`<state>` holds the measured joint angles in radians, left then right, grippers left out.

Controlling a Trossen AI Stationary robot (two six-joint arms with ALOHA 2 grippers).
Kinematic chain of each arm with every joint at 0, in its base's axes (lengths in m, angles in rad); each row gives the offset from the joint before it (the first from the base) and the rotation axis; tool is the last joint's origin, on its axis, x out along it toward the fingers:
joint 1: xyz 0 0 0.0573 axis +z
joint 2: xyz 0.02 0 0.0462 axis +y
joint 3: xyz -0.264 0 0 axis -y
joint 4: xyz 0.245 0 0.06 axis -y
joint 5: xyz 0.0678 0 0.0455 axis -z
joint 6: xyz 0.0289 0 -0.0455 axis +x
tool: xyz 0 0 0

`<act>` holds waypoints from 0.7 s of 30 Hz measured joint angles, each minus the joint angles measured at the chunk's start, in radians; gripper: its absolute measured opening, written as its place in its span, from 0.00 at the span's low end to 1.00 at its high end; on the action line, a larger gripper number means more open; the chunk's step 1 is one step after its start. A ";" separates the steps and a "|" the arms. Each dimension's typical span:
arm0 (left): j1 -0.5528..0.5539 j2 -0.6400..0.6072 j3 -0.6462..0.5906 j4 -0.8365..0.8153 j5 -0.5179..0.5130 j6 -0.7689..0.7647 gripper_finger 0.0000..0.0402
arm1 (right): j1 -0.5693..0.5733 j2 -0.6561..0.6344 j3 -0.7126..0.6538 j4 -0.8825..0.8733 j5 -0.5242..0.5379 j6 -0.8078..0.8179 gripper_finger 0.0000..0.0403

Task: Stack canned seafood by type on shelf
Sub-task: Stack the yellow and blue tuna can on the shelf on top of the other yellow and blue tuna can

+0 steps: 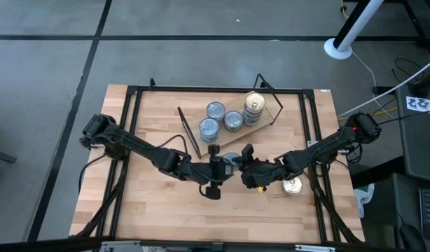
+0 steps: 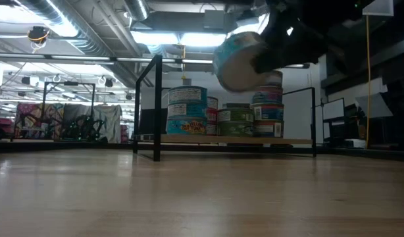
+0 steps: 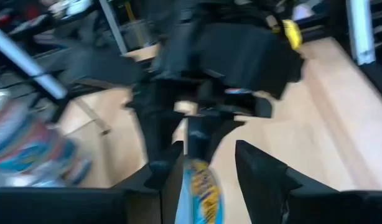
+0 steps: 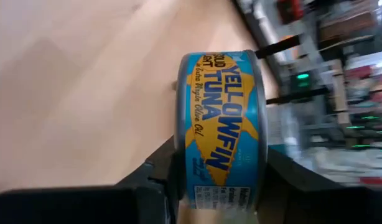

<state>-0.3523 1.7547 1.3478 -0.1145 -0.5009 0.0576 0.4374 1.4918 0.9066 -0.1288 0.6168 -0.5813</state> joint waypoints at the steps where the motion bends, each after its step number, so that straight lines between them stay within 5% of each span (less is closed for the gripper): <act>1: 0.000 -0.010 0.018 -0.044 -0.020 0.000 0.35 | 0.000 0.000 0.000 0.022 0.023 -0.030 0.33; 11: 0.033 -0.178 0.062 -0.255 -0.142 -0.004 0.31 | -0.072 0.000 0.001 0.303 0.085 -0.376 0.36; 21: 0.094 -0.250 0.062 -0.346 -0.152 -0.002 0.25 | -0.291 0.000 0.001 0.380 -0.189 -0.424 0.35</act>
<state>-0.2586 1.5047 1.4094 -0.4607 -0.6525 0.0559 0.1463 1.4914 0.9079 0.2513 0.4282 -1.0057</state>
